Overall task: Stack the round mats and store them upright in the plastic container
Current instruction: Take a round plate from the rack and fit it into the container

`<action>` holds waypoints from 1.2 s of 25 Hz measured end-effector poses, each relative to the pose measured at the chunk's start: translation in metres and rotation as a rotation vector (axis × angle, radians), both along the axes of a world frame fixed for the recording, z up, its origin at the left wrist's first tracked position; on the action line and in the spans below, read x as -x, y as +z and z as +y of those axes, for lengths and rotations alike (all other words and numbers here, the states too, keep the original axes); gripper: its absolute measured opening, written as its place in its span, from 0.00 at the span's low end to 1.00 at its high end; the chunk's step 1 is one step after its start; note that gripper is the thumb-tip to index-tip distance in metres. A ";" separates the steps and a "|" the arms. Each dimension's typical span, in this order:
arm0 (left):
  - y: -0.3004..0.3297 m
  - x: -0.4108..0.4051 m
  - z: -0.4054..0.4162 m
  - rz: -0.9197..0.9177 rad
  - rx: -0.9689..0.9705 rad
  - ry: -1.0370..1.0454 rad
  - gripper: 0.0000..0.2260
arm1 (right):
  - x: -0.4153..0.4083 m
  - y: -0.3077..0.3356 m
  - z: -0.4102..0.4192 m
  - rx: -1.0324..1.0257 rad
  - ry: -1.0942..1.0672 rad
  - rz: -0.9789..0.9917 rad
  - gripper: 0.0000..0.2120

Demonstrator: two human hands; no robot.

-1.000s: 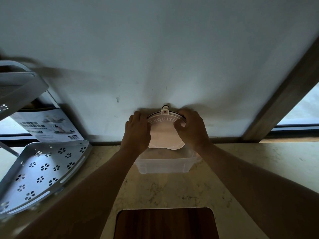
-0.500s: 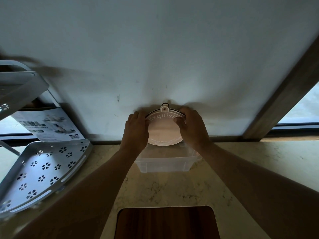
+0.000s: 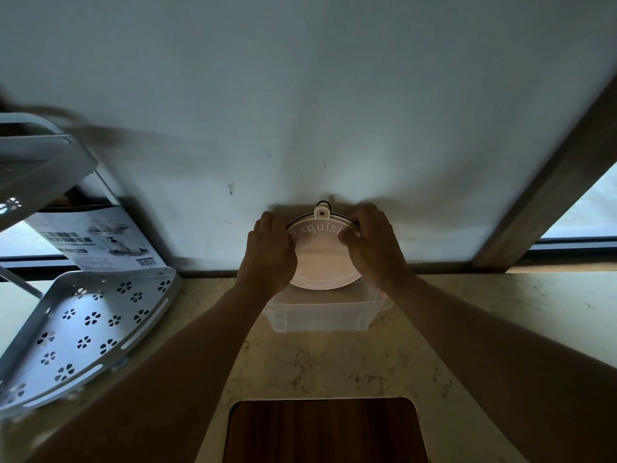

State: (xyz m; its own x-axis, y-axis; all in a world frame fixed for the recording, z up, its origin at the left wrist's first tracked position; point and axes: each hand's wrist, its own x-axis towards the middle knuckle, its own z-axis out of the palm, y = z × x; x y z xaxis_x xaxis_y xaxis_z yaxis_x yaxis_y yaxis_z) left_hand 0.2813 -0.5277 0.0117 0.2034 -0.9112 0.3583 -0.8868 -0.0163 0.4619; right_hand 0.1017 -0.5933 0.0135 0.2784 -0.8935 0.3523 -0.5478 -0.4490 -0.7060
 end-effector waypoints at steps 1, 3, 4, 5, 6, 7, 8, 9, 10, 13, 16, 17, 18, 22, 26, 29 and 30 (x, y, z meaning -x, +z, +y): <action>0.000 0.000 0.000 -0.013 -0.001 0.000 0.06 | 0.000 0.000 0.000 0.006 -0.001 0.008 0.04; -0.001 -0.001 -0.001 -0.028 0.006 -0.006 0.06 | 0.000 0.000 -0.001 0.019 -0.007 0.018 0.05; -0.001 -0.002 -0.002 -0.034 0.011 -0.010 0.06 | 0.000 0.000 -0.001 0.030 -0.011 0.024 0.05; -0.002 -0.002 -0.002 -0.039 0.014 -0.009 0.06 | 0.000 0.001 -0.001 0.045 -0.015 0.032 0.05; -0.002 -0.002 -0.002 -0.043 0.015 -0.005 0.06 | -0.001 0.001 -0.001 0.061 -0.018 0.042 0.05; -0.003 -0.002 -0.002 -0.044 0.015 0.001 0.06 | -0.001 0.000 -0.001 0.073 -0.022 0.051 0.04; -0.003 -0.002 -0.003 -0.044 0.013 0.006 0.06 | -0.001 0.000 -0.001 0.083 -0.025 0.058 0.03; -0.004 -0.002 -0.003 -0.045 0.010 0.009 0.06 | -0.001 -0.001 -0.001 0.090 -0.026 0.061 0.03; -0.004 -0.001 -0.003 -0.047 0.009 0.008 0.06 | -0.001 -0.001 -0.002 0.097 -0.027 0.063 0.03; -0.003 0.000 -0.003 -0.032 0.020 0.001 0.06 | -0.002 -0.004 -0.003 0.119 -0.026 0.066 0.04; 0.000 0.000 -0.002 0.026 0.041 0.015 0.07 | -0.001 -0.005 -0.003 0.118 -0.027 0.035 0.06; 0.001 0.000 -0.002 0.028 0.039 0.017 0.07 | -0.001 -0.005 -0.003 0.118 -0.024 0.027 0.07; 0.001 0.000 -0.002 0.019 0.036 0.015 0.08 | -0.001 -0.005 -0.002 0.125 -0.022 0.024 0.07; 0.002 0.001 0.000 0.001 0.049 0.008 0.09 | -0.001 -0.005 -0.002 0.117 -0.020 0.026 0.10; 0.000 0.001 -0.002 0.008 0.068 0.006 0.10 | -0.001 -0.003 -0.002 0.101 -0.016 0.040 0.12; -0.002 0.000 -0.002 -0.007 0.053 0.001 0.11 | -0.001 -0.003 -0.001 0.116 -0.014 0.045 0.13; -0.003 -0.001 -0.003 -0.004 0.059 -0.004 0.12 | -0.001 -0.003 -0.001 0.123 -0.013 0.047 0.13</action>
